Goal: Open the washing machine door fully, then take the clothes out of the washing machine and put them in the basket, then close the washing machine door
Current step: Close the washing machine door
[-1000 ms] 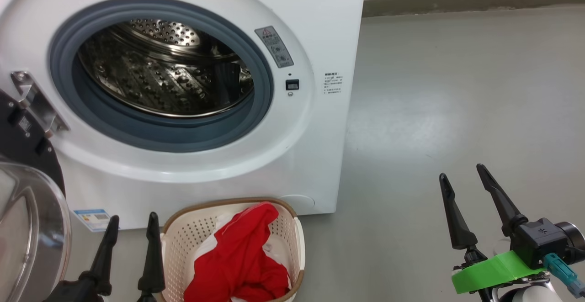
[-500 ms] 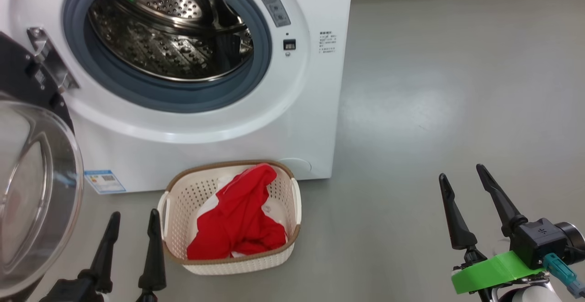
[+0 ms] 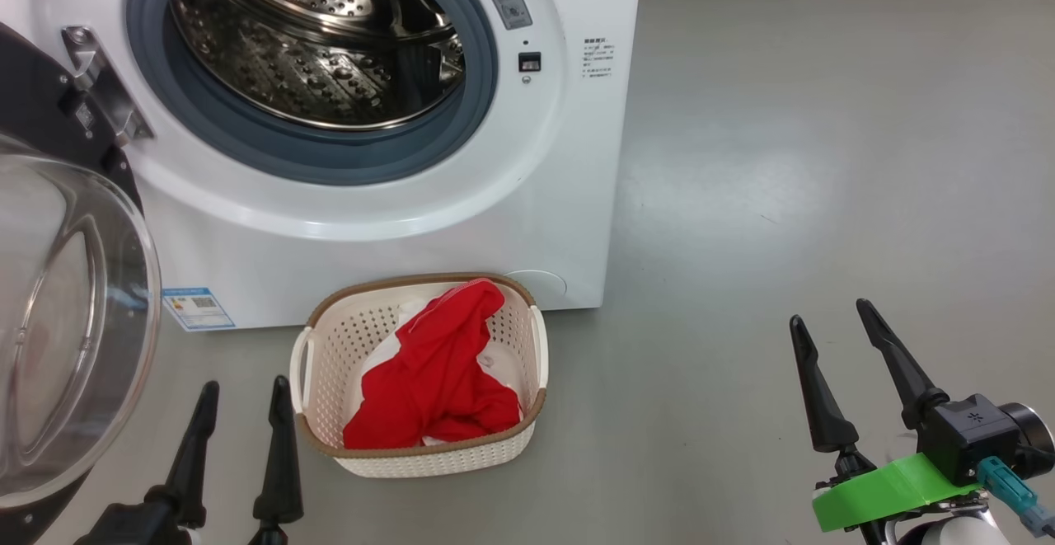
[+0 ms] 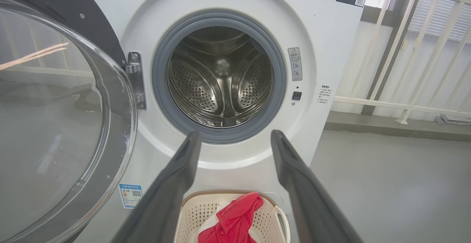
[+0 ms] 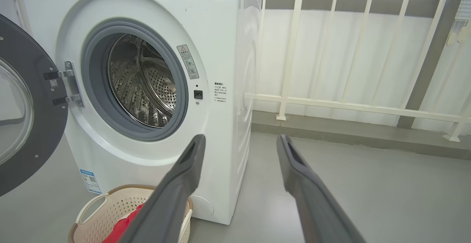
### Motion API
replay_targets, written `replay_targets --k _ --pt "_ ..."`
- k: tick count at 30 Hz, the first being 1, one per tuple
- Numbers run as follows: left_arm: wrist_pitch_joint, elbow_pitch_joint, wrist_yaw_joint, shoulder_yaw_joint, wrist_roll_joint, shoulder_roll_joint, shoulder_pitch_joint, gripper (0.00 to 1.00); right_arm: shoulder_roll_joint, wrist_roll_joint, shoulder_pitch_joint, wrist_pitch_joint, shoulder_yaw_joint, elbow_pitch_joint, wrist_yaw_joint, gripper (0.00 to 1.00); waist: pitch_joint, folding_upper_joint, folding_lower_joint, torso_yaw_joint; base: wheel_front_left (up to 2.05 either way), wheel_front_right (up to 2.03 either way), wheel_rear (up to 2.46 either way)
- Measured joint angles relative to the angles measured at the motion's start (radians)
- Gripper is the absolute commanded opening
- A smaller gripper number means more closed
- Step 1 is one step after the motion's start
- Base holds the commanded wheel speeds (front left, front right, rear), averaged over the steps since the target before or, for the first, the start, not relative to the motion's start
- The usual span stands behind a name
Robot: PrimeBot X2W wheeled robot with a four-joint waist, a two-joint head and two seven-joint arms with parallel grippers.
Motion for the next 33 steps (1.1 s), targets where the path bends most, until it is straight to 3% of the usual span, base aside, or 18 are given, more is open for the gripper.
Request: replay_targets --k 15,33 --pt "-0.005 -0.024 0.037 -0.009 0.000 0.000 -0.001 1.00 0.000 -0.001 -0.001 0.000 0.007 -0.003 0.000 1.00 0.009 -0.0001 0.0000 0.095 0.00 0.00 0.00" --pt "0.011 -0.057 0.072 -0.012 0.000 0.001 0.001 1.00 -0.011 -0.009 -0.010 0.000 0.054 -0.003 0.000 1.00 0.015 0.0000 0.0000 0.334 0.00 0.00 0.00"
